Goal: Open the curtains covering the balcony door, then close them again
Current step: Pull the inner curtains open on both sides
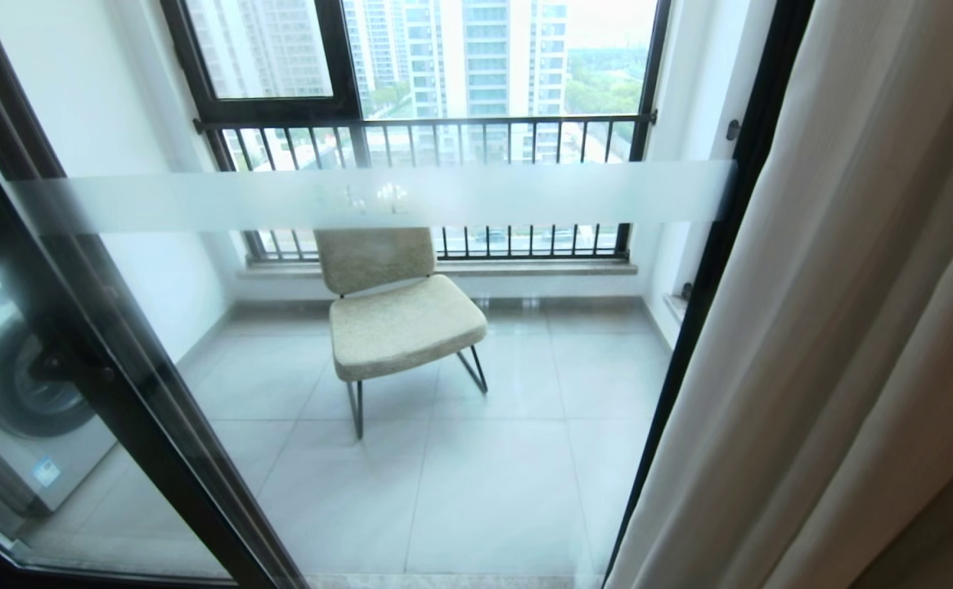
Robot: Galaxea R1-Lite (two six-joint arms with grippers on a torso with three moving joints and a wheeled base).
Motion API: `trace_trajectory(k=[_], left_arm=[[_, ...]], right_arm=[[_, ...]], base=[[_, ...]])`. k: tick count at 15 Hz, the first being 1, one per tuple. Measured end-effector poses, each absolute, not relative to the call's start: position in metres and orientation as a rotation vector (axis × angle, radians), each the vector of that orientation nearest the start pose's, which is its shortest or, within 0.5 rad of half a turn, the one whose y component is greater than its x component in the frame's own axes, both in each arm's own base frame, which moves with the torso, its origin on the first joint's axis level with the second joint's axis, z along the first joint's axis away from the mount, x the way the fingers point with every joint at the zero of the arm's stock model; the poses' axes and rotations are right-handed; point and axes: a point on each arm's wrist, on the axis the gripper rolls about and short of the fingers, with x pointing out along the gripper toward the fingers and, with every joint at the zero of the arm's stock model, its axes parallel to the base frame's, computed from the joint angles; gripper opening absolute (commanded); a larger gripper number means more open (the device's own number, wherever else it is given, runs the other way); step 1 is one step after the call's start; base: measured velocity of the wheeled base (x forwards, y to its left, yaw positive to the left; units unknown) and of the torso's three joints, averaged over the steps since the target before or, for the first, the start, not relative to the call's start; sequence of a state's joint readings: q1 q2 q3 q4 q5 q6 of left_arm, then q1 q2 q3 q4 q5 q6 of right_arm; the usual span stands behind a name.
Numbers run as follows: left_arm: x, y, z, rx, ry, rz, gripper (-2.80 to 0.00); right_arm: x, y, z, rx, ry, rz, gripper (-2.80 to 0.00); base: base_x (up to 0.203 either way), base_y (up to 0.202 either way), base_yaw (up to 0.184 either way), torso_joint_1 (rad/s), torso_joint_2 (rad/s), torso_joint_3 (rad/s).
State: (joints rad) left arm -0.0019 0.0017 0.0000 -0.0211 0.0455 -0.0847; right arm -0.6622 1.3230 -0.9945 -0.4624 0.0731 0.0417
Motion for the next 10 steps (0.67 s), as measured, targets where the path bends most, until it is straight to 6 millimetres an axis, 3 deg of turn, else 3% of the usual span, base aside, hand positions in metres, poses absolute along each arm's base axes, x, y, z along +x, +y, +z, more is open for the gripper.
trace_trajectory(k=[10], left_arm=[[-0.023,0.001,0.078,-0.085,-0.021,0.043,-2.8]], right_arm=[[0.169,-0.197,0.325,-0.02,-0.135,-0.787,-2.8]], base=[[0.0,0.0,0.0,0.0,0.0,0.0]])
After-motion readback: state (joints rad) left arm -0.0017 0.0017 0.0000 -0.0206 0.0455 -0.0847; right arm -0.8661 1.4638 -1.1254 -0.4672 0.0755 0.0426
